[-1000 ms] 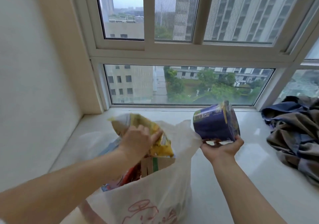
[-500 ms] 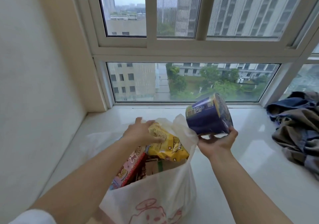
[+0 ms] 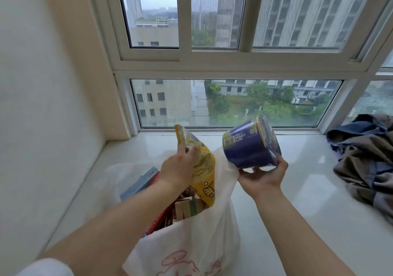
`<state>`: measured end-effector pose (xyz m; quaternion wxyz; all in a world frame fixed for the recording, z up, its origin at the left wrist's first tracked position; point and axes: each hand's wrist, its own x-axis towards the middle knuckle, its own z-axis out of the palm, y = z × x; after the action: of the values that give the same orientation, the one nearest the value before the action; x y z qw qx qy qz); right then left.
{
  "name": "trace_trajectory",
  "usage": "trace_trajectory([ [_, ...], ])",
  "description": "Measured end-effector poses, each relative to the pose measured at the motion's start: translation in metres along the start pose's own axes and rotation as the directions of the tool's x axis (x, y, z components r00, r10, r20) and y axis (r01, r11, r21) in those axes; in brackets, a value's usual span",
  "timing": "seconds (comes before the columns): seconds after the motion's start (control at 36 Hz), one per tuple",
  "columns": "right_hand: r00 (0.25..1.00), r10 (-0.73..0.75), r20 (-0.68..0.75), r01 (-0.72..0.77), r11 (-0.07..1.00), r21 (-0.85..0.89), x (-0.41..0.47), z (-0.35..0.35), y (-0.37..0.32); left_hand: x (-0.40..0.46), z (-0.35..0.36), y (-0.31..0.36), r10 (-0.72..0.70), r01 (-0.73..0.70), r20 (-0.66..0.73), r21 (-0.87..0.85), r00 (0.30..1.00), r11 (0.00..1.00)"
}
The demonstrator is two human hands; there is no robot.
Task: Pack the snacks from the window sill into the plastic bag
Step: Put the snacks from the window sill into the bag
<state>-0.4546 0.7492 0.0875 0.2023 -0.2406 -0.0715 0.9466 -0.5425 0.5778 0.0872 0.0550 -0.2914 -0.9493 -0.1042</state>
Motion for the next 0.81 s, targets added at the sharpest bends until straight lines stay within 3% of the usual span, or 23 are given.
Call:
trace_trajectory([
  [0.11,0.999,0.004,0.043,-0.005,0.999,0.032,0.0,-0.003,-0.003,-0.001,0.019,-0.012,-0.034,0.034,-0.039,-0.007,0.999,0.999],
  [0.17,0.999,0.008,0.046,-0.009,0.999,0.038,0.001,-0.004,-0.003,-0.003,0.025,-0.014,-0.087,0.083,-0.026,-0.109,0.996,0.991],
  [0.22,0.999,0.017,0.038,-0.018,1.0,0.026,0.001,-0.002,0.0,-0.009,0.034,-0.01,-0.165,0.176,0.062,-0.289,0.984,0.941],
  [0.31,0.999,0.025,0.021,-0.025,1.0,-0.014,0.003,-0.004,0.003,-0.033,0.056,0.013,-0.156,0.223,0.205,-0.364,0.966,0.904],
  [0.42,0.998,0.066,-0.017,-0.067,0.997,-0.041,0.001,-0.013,0.013,-0.055,0.071,0.053,-0.022,0.137,0.408,-0.255,0.913,0.957],
  [0.53,0.998,0.067,-0.007,-0.067,0.992,-0.105,-0.01,-0.012,0.014,-0.03,0.079,0.036,-0.063,0.144,0.437,-0.153,0.897,0.978],
  [0.64,0.998,0.06,-0.012,-0.061,0.982,-0.18,-0.013,-0.009,0.011,-0.033,0.084,0.034,0.009,0.066,0.545,-0.118,0.838,0.991],
  [0.69,0.998,0.061,-0.015,-0.063,0.975,-0.213,-0.012,-0.006,0.016,-0.044,0.076,0.028,-0.007,0.134,0.426,-0.27,0.905,0.953],
  [0.75,0.998,0.056,-0.022,-0.061,0.95,-0.305,-0.012,-0.002,0.025,-0.052,0.06,0.006,-0.155,0.21,0.162,-0.41,0.974,0.888],
  [0.81,0.999,0.025,-0.021,-0.032,0.888,-0.459,-0.01,0.006,0.039,-0.055,0.047,-0.031,-0.355,0.292,-0.069,-0.432,0.932,0.853],
])
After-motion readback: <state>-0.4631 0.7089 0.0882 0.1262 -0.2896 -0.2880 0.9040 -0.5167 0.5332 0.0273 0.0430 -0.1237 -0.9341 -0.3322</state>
